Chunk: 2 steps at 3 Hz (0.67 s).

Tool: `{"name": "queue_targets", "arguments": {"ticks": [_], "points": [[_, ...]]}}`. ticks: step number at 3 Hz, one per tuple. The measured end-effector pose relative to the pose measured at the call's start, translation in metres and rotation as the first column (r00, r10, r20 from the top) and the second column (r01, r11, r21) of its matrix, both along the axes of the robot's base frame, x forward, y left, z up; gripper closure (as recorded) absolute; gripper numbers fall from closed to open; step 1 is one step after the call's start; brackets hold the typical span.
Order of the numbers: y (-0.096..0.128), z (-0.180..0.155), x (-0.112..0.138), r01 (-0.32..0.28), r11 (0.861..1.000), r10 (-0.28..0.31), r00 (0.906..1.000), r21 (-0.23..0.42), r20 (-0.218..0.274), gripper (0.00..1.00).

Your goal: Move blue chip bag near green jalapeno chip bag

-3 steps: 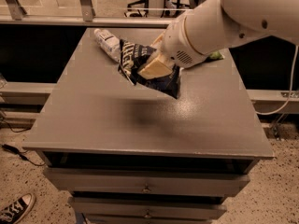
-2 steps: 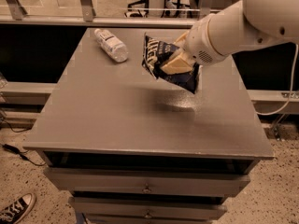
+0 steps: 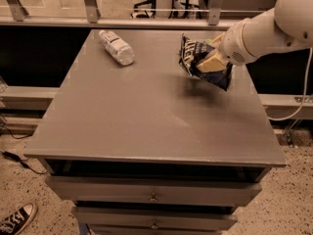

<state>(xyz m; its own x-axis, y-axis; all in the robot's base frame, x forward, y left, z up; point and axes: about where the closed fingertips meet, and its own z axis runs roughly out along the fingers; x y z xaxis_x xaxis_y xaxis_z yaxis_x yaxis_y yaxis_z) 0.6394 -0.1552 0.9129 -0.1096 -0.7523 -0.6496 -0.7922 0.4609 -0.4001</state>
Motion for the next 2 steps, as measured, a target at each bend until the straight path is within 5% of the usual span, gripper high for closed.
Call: {"name": "queue_targets", "arguments": {"ticks": [1,2], "points": [[-0.031,-0.009,0.012,0.036,0.999,-0.036,0.9994,-0.023,-0.003,1.0],[-0.052,-0.018,0.021,0.052,0.998,-0.052,0.9986,-0.034,-0.01,0.81]]}}
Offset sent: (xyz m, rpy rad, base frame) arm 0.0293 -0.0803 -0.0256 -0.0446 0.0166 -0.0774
